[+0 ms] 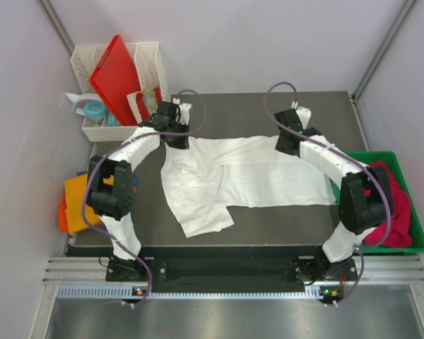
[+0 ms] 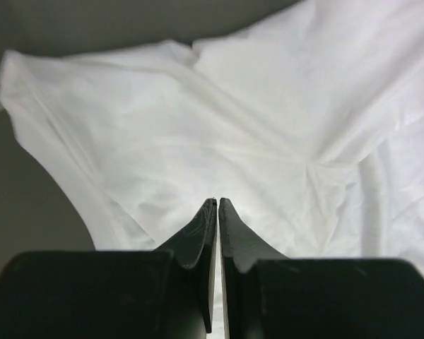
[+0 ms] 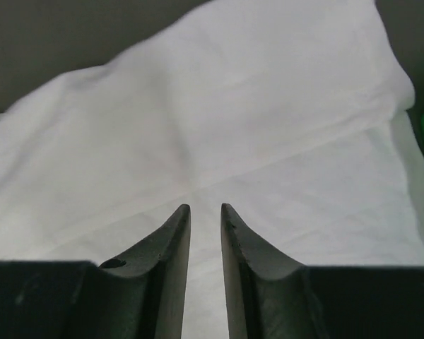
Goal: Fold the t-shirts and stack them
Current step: Fold the flattened tshirt in 1/3 of the way
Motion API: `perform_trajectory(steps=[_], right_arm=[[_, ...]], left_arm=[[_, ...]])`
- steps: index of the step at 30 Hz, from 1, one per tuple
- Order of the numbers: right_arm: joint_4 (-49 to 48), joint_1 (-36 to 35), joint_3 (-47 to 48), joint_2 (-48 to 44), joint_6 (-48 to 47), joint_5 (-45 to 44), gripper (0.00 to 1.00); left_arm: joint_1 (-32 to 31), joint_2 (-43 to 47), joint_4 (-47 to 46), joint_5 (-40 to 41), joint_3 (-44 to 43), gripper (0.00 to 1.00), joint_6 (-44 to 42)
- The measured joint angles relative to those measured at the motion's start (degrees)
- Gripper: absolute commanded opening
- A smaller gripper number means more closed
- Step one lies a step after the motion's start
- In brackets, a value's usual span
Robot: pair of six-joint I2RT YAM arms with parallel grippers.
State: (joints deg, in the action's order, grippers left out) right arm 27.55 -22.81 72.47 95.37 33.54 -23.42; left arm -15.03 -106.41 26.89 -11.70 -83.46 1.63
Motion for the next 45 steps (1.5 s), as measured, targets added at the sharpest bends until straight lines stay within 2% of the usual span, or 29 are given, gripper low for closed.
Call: perform_trajectory(steps=[1,3,7,15,19,30,38,45], right_arm=[[0.46,2.01,-0.96,0.83,-0.52,-0.5,0.17],[1.55,3.45,-1.66,3.28,-1.46,-1.03,0.14],[1.68,2.84,-1.66,7.48,-2.69,-0.96,0.03],[1.25,2.73,-1.16,11.69,-2.95,-0.5,0.0],[1.36,3.02,1.18,15.02,-3.21,0.61,0.0],[6.97,5.64,11.54,21.55,-4.31,5.2,0.0],[12.37,8.24,20.98,26.97,-4.72,10.23,0.0],[16.7,9.4,30.12,32.3,-5.05,12.74,0.0]], left_arm=[[-0.02,-0.39,0.37,-0.33,1.4,0.07,-0.02],[-0.02,-1.68,1.6,-0.81,3.61,0.06,0.0],[-0.02,-4.83,3.3,-0.94,5.7,0.05,0.24],[-0.24,-6.12,3.67,-0.5,5.84,0.04,0.74],[-0.31,-8.41,5.46,0.2,2.67,0.04,1.25],[-0.79,-18.14,18.8,2.75,-13.57,0.03,1.36],[-0.9,-28.7,28.48,4.87,-32.11,0.03,0.72],[-0.9,-34.8,30.47,8.31,-43.25,0.04,-0.74]])
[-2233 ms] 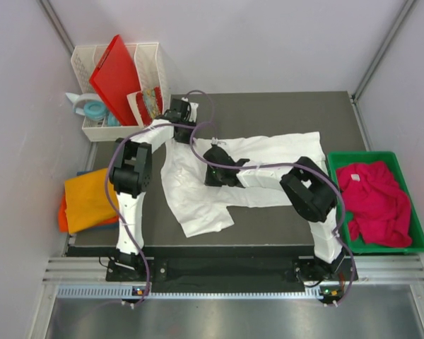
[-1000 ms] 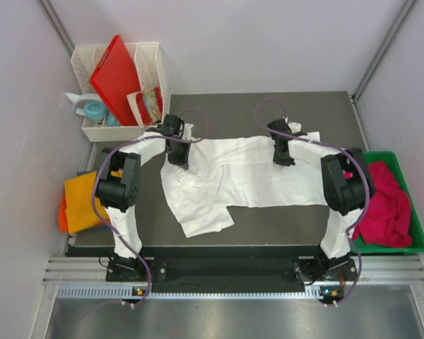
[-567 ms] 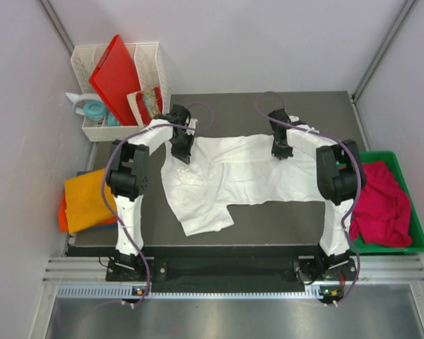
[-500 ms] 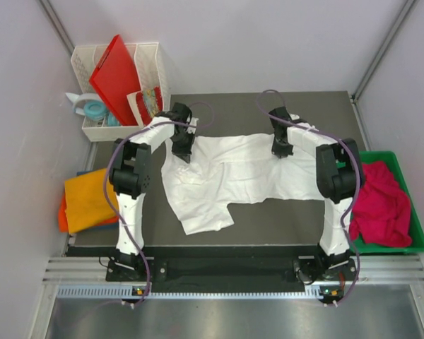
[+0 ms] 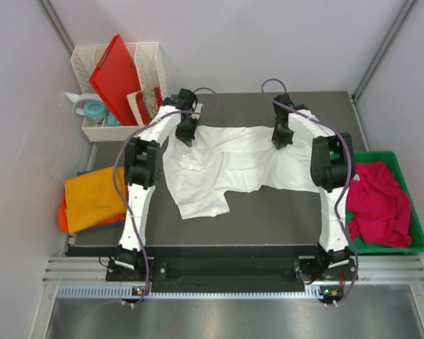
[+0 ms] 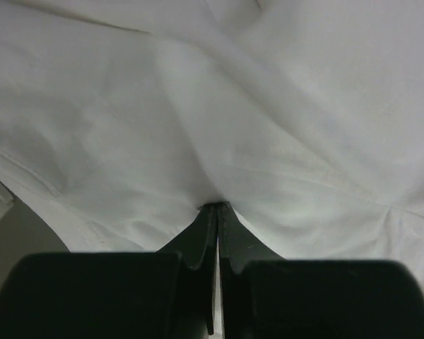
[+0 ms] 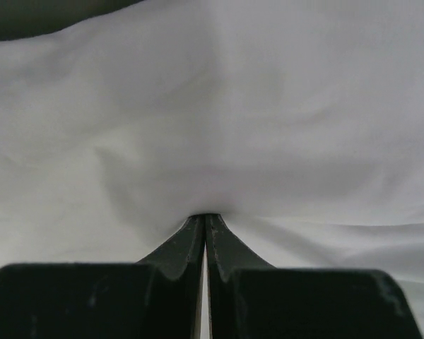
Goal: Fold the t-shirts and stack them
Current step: Fold the flattened tshirt in 1/3 of the way, then grap the side of the flattened tshirt closest away from the robot with both arms
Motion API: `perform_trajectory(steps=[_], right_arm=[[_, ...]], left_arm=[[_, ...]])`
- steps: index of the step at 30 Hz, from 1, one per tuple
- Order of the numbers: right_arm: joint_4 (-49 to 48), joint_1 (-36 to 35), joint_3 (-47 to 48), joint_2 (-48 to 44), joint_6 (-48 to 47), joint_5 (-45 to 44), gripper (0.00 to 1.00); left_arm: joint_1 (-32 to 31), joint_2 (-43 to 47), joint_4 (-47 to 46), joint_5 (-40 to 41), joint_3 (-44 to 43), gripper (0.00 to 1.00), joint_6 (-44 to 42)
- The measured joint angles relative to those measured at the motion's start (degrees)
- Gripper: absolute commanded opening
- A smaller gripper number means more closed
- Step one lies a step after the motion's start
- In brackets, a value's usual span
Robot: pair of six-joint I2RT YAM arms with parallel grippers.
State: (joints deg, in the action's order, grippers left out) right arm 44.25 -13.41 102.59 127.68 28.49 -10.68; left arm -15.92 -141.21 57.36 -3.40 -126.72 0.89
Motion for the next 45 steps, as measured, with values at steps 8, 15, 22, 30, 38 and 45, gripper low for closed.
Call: perform_trajectory(steps=[8,15,22,30,38,45], right_arm=[[3.41,0.79,12.13,6.99,0.09,1.97,0.0],[3.15,0.83,14.38,8.28,-0.13,2.58,0.11],[-6.05,0.42,-1.77,-3.65,-0.09,2.47,0.57],[-11.54,0.04,-17.66,-31.41,-0.92,0.09,0.57],[-12.55,-3.48,-41.11,-50.58,0.22,-2.93,0.56],[-9.46,-11.08,-52.02,-53.55,5.33,-6.14,0.55]], left_arm=[[0.2,-3.69,-0.94,3.13,-6.49,0.05,-1.09],[0.33,-3.67,-1.44,2.95,-6.51,0.04,-1.53],[1.05,2.82,-6.78,1.14,3.08,0.19,-1.33],[0.63,32.63,-15.78,-1.51,32.06,0.17,0.48],[-3.54,59.41,-26.03,-6.16,64.3,0.24,2.25],[-3.37,62.49,-27.76,-5.09,73.59,0.2,1.57]])
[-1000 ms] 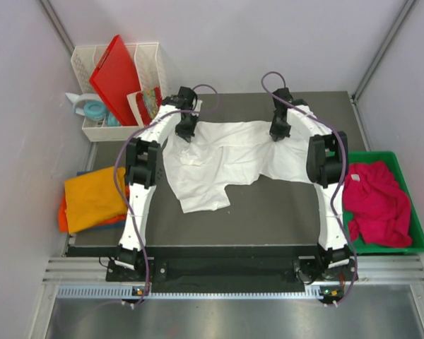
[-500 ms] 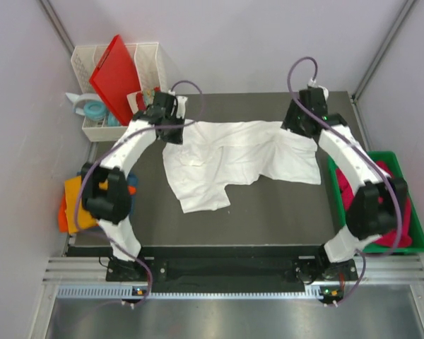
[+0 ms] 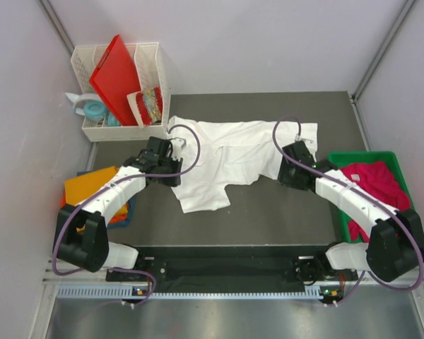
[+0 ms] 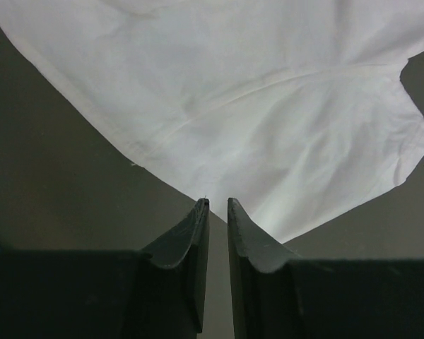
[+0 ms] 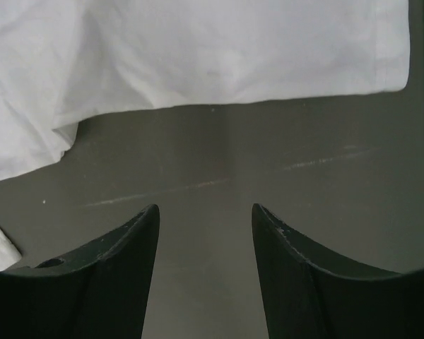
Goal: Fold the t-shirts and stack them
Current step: Grap the side of the flattened tshirt closest away from the robot with both arms
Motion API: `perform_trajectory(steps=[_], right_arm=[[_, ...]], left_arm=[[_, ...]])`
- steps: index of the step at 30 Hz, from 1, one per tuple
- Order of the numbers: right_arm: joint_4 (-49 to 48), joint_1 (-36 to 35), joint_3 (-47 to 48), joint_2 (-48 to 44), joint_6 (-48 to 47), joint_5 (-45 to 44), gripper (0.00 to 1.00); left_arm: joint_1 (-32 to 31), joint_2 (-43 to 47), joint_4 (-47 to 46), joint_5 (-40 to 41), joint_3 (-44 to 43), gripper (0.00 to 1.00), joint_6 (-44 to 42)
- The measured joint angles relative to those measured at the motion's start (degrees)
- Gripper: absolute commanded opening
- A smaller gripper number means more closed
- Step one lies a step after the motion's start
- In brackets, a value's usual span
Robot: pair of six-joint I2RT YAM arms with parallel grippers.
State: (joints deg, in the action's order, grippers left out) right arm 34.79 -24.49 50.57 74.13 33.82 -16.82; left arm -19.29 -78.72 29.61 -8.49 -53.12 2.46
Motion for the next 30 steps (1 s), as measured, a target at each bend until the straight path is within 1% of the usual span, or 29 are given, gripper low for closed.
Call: perform_trajectory(steps=[4,8,9,10,13,17,21,23,26,27,29,30], right_arm=[[0.94,-2.78,-2.67,-4.31,4.02,-2.23,0.55],[1.92,-6.64,-3.45,-8.11,7.54,-4.66,0.55],[2.01,-7.54,-3.45,-8.57,8.31,-5.29,0.55],[2.14,-8.39,-3.45,-8.87,8.96,-6.08,0.55],[2.86,-10.91,-3.63,-8.83,11.13,-8.39,0.55],[4.26,-14.43,-3.72,-8.55,13.9,-10.58,0.55],[4.37,-16.39,-3.74,-7.67,15.82,-12.31,0.55],[4.57,-16.94,-3.74,-7.3,16.35,-13.07,0.55],[5.2,-17.7,-3.69,-7.21,16.85,-13.9,0.55],[5.29,-17.94,-3.67,-7.21,16.9,-14.25,0.55],[5.49,-18.45,-3.67,-7.21,16.96,-14.86,0.55],[5.57,-18.67,-3.67,-7.21,16.96,-15.19,0.55]], left_arm=[[0.0,0.07,0.15,0.39,0.59,0.19,-0.9],[0.0,0.26,0.92,-0.33,0.63,0.22,-1.09],[0.0,0.61,0.85,-0.96,0.79,0.2,-1.09],[0.0,1.07,0.79,-1.33,1.07,0.22,-1.07],[0.0,2.8,0.74,-2.84,2.62,0.22,-0.87],[0.0,2.97,0.85,-3.43,2.97,0.21,-0.68],[0.15,3.63,0.39,0.02,2.97,0.22,-0.17],[2.08,5.03,-1.38,2.03,3.15,0.22,0.07],[9.35,8.31,-7.02,3.58,4.37,0.24,0.39],[12.83,9.68,-10.29,3.96,5.38,0.24,0.37],[17.81,11.76,-16.31,5.03,7.65,0.24,-0.26],[19.04,12.39,-19.63,5.05,9.25,0.24,-0.96]])
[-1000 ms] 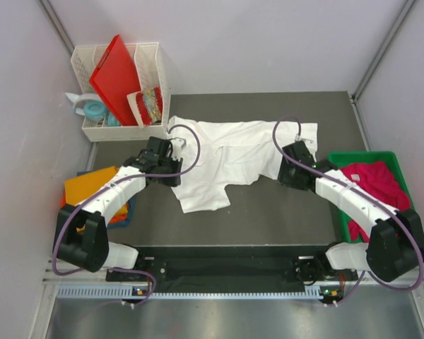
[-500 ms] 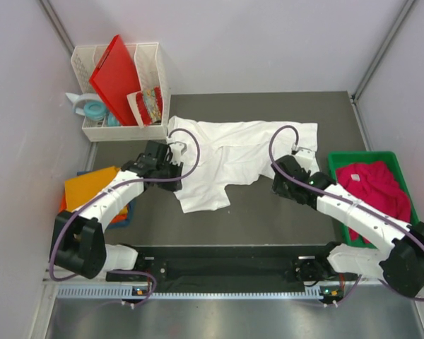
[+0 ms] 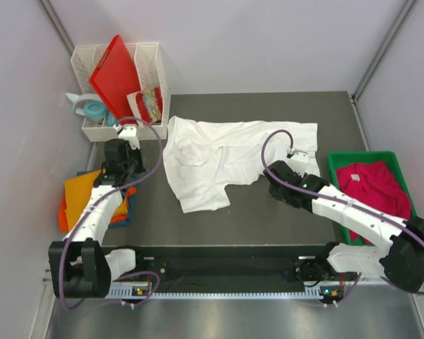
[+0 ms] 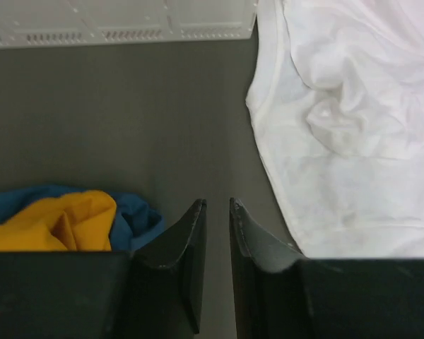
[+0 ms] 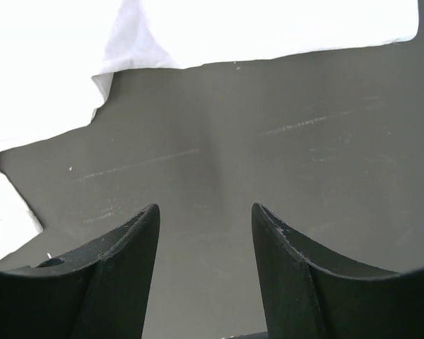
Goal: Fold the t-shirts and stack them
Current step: Grap the side of the flattened tshirt closest away from the robot with both arms
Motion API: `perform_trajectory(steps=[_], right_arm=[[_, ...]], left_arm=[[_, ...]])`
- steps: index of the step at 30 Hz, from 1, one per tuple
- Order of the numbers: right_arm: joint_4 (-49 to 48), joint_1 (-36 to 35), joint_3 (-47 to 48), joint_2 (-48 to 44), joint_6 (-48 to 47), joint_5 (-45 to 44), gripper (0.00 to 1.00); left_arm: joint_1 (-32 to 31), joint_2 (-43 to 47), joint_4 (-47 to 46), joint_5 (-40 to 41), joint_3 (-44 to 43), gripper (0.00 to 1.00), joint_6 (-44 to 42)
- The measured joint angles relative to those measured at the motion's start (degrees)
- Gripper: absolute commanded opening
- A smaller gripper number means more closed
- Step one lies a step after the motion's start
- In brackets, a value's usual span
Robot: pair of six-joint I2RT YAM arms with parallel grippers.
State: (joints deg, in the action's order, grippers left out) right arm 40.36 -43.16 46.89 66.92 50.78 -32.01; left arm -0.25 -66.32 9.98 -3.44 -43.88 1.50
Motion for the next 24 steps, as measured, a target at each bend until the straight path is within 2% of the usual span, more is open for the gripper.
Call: perform_trajectory(steps=[4,5,8,10,12,15,17,18,19,20,24], right_arm=[[0.96,-0.66,0.17,0.13,0.04,-0.79,0.55],[2.01,-1.03,0.7,0.48,0.09,-1.14,0.55],[3.87,-1.95,2.38,1.55,0.33,-1.44,0.55],[4.94,-2.32,3.48,2.05,0.46,-1.57,0.55],[6.19,-2.58,4.5,2.38,0.52,-1.79,0.56],[7.56,-3.02,5.79,2.67,0.81,-2.4,0.56],[8.15,-3.23,6.21,2.78,0.9,-2.84,0.56],[8.79,-3.3,6.45,2.89,0.96,-2.93,0.56],[9.11,-3.3,6.51,3.04,1.16,-3.23,0.56],[9.53,-3.32,6.51,3.08,1.42,-3.41,0.56],[10.88,-3.37,6.51,2.95,2.23,-4.26,0.56]], left_arm=[[1.36,0.79,-16.22,-2.1,12.07,0.26,-4.13],[1.46,0.42,-20.31,-2.97,15.82,0.29,-4.87],[1.62,-2.29,-31.21,-6.29,24.09,0.29,-6.14],[1.62,-7.15,-38.34,-7.13,25.94,0.27,-6.01],[1.68,-12.83,-44.89,-7.06,25.88,0.28,-5.42],[1.73,-16.24,-52.09,-7.28,26.12,0.3,-4.13],[1.66,-17.4,-58.73,-7.43,26.99,0.34,-3.96],[1.64,-18.16,-61.86,-7.43,27.65,0.53,-3.91],[1.57,-19.54,-66.25,-7.43,28.7,0.89,-3.74],[1.55,-20.87,-69.13,-7.54,29.53,0.99,-3.78],[1.49,-24.74,-74.55,-7.67,31.08,0.99,-3.17]])
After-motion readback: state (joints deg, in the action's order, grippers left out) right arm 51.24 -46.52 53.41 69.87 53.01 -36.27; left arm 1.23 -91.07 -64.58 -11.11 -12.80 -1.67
